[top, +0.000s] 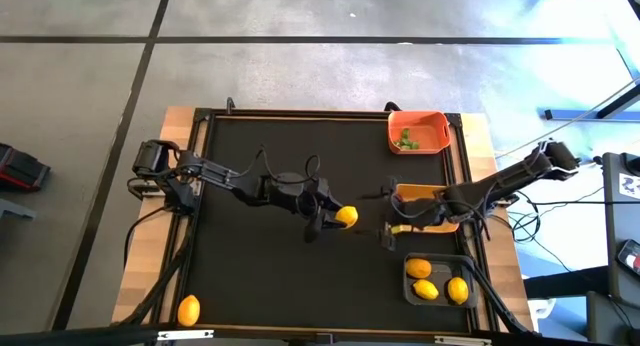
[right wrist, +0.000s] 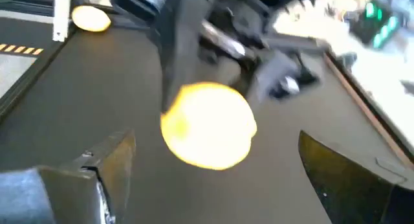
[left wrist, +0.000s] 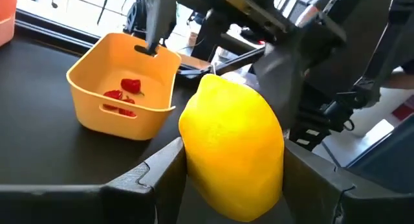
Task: Sort produce into baskets
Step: Put the top yellow lemon into the black bin
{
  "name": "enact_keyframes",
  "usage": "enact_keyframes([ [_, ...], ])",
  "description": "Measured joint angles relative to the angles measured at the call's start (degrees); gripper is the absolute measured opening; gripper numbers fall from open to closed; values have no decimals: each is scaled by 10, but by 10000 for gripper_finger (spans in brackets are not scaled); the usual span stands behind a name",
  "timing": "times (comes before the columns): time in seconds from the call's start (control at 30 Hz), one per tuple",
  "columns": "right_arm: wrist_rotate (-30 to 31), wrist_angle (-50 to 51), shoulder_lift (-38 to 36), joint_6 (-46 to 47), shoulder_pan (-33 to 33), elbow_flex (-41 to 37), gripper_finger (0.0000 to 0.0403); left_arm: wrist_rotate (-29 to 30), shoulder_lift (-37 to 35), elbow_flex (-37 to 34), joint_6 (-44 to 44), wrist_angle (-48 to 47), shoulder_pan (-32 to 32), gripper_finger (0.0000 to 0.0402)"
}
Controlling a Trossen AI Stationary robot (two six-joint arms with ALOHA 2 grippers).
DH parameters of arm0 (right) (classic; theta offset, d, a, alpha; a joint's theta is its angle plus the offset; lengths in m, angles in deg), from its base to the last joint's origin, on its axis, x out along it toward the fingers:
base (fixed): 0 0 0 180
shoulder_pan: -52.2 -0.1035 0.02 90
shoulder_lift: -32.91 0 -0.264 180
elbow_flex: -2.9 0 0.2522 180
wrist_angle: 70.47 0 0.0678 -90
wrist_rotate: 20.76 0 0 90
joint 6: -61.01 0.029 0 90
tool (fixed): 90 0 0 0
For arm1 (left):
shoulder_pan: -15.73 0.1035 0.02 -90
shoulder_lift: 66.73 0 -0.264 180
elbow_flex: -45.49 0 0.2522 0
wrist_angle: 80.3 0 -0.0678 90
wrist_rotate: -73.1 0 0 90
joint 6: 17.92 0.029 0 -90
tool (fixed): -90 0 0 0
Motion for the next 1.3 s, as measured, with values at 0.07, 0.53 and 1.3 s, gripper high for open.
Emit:
enact_keyframes([
  [0.07, -8, -34, 13, -42, 0, 0, 363, -1, 0, 0, 8, -1, -3, 210],
  [0.53, -29, -150, 104, -159, 0, 0, 322, -35, 0, 0, 30, 13, -12, 210],
  [1.3, -50, -137, 104, -148, -3, 10, 136, -46, -7, 0, 27, 0, -7, 284],
])
